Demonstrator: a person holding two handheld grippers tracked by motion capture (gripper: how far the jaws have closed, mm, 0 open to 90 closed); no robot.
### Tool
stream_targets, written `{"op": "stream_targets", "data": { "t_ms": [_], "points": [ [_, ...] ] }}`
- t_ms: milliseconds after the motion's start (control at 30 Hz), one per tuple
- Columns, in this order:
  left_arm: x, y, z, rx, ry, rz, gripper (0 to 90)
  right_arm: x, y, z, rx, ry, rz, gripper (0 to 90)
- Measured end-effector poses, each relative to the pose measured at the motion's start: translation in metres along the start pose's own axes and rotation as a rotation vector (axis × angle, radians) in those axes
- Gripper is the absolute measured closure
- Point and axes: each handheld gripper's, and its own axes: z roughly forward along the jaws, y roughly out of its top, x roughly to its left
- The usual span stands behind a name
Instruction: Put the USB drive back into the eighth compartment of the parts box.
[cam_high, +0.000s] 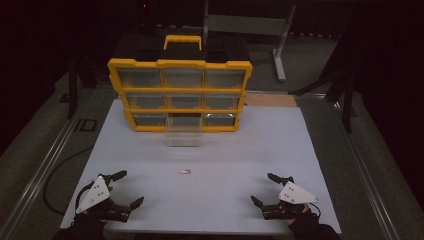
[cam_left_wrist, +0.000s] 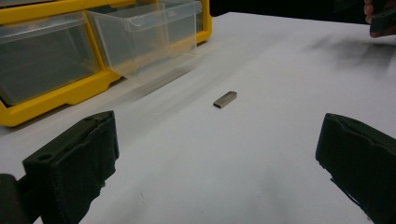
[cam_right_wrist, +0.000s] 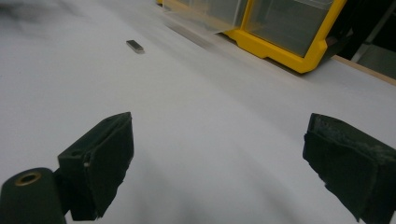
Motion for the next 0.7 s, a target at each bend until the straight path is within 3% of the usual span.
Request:
{"op": "stream_targets", "data": {
  "t_ms": [700],
  "points": [
    [0.0003,0.002,-0.0022,-0.002,0.005,0.006,0.3,-0.0004,0.0017,-0.0006,-0.017,-0.015,0.007,8.9]
  ]
}}
